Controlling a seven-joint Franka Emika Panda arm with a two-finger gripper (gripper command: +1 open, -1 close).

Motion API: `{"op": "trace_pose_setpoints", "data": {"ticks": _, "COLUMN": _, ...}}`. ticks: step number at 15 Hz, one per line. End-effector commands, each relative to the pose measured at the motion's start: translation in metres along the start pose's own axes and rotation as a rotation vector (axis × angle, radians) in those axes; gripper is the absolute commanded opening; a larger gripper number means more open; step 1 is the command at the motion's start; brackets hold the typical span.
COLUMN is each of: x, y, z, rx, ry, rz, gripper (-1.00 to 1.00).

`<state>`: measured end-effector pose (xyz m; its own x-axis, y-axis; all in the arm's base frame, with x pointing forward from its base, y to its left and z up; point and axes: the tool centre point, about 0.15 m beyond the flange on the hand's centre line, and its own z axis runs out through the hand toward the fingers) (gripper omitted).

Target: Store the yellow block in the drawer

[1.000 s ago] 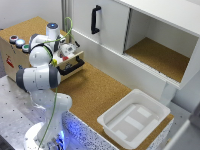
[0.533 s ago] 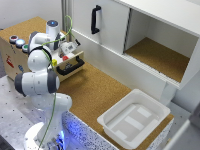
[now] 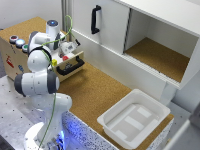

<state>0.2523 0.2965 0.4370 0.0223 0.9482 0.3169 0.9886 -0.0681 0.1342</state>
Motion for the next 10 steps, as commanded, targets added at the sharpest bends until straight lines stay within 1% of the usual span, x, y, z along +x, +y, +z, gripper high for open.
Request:
{"op": "trace_pose_setpoints", "data": {"ticks": 1, "x": 0.028, "y": -0.024, "z": -0.070, "rx": 0.176, "ry": -0.084, "rz": -0.011, "gripper": 1.00}}
{"op": "trace_pose_setpoints", "data": {"ticks": 2, "x": 0.040, "y": -0.026, "z": -0.072, "rx": 0.211, "ry": -0.173, "rz": -0.037, "gripper": 1.00}}
{"op": "trace_pose_setpoints", "data": {"ticks": 3, "x": 0.052, "y": -0.025, "z": -0.073, "rx": 0.224, "ry": -0.236, "rz": -0.060, "gripper": 1.00}}
{"op": "trace_pose_setpoints", "data": {"ticks": 4, "x": 0.071, "y": -0.023, "z": -0.075, "rx": 0.256, "ry": -0.269, "rz": -0.064, "gripper": 1.00}}
{"op": "trace_pose_setpoints", "data": {"ticks": 5, "x": 0.089, "y": -0.022, "z": -0.073, "rx": 0.222, "ry": -0.319, "rz": -0.130, "gripper": 1.00}}
{"op": "trace_pose_setpoints", "data": {"ticks": 6, "x": 0.108, "y": -0.020, "z": -0.071, "rx": 0.218, "ry": -0.319, "rz": -0.140, "gripper": 1.00}}
{"op": "trace_pose_setpoints", "data": {"ticks": 7, "x": 0.127, "y": -0.019, "z": -0.067, "rx": 0.156, "ry": -0.382, "rz": -0.207, "gripper": 1.00}}
{"op": "trace_pose_setpoints", "data": {"ticks": 9, "x": 0.152, "y": -0.015, "z": -0.065, "rx": 0.156, "ry": -0.363, "rz": -0.187, "gripper": 1.00}}
{"op": "trace_pose_setpoints", "data": {"ticks": 10, "x": 0.162, "y": -0.016, "z": -0.064, "rx": 0.152, "ry": -0.375, "rz": -0.214, "gripper": 1.00}}
